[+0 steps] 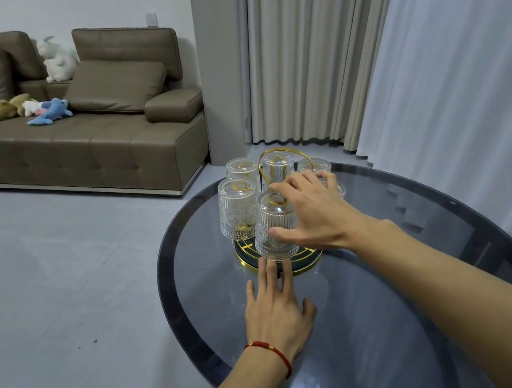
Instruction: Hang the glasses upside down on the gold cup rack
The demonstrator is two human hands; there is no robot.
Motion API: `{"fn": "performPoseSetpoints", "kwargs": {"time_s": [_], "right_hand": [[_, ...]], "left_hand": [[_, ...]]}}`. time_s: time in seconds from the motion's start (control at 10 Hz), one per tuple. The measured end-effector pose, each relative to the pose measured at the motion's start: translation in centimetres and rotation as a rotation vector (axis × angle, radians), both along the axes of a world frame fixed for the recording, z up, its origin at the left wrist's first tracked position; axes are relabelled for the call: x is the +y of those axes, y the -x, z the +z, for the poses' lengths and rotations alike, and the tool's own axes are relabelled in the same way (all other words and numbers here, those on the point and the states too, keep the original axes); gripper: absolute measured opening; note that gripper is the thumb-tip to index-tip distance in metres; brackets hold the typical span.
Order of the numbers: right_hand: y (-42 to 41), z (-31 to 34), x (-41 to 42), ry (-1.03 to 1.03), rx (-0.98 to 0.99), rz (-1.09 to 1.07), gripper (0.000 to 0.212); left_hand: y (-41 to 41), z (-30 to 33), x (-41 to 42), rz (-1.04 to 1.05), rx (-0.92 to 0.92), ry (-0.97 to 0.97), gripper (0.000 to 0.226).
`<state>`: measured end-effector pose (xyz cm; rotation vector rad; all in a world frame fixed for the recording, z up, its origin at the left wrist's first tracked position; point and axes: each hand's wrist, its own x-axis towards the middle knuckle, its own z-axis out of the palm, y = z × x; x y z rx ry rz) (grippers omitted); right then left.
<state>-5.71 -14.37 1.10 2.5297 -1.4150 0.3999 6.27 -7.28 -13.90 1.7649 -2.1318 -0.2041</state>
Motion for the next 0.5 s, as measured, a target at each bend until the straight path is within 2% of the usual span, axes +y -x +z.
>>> {"fn": "performPoseSetpoints", "kwargs": {"time_s": [0.3,0.4,0.5], "right_hand": [[-0.3,-0.7,1.4,0.001,-0.028,-0.019,0.085],[-0.1,-0.8,2.3,0.022,-0.085,0.012,0.083],[0.7,-0.4,5.0,-0.021,-0.247,0.039,0.078]], "left_hand": [[-1.5,1.7,1.1,-0.036,0.093,-0.023,0.077],[-2.0,3.1,2.5,-0.007,0.106,0.065,0.061],[-2.7,5.2,4.7,0.063,0.248,0.169,0.038]]}}
